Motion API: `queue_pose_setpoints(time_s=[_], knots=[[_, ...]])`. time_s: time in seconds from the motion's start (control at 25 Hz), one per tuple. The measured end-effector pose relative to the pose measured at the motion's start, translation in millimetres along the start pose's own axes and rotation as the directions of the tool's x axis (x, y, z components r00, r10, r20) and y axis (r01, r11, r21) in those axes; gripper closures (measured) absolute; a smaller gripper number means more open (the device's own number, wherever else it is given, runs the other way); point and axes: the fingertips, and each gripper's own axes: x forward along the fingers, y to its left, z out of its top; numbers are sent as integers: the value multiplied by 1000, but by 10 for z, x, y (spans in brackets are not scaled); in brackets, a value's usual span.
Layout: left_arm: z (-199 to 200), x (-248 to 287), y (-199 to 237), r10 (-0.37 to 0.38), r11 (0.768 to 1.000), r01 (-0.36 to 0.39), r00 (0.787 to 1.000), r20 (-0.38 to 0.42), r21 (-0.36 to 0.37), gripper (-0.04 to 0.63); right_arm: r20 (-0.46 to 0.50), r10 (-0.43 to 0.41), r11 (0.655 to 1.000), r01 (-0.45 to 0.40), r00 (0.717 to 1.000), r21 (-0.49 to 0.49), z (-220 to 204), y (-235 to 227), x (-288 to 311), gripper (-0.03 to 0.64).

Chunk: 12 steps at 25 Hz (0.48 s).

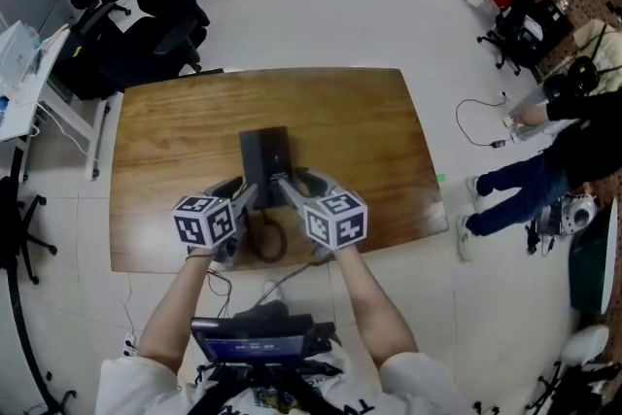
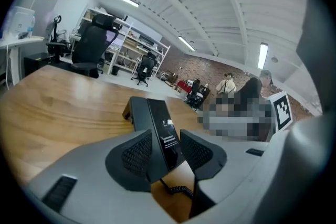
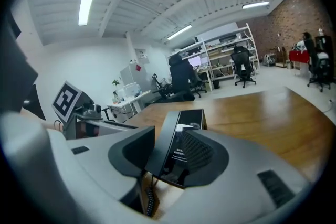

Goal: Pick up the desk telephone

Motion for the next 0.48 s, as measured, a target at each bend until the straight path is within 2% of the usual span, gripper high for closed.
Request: queue_pose_setpoints(time_s=[0.04,0.12,0.24,0.36,0.48], knots=[[-58,66,72,-4,1000,3,1000,-23,-17,427,-18,3,1000,-3,1000,14,-52,-61,59,445],[-174,191,192,-20,999,16,997,-73,-46,371,-49,13,999,-11,999,48,-144,-172,171,403],[-279,353,353,-41,995,29,992,-120,-99,373,-81,36,993,-27,996,112,-250,-330,329,403],[-293,510,484,-68,986,46,989,-133,-163,373,-106,84,981,-63,991,183,-287,-443,488,379],[-334,632,556,-95,980,66,985,-147,-190,373,-112,119,965,-89,986,247,-332,-557,614,370]])
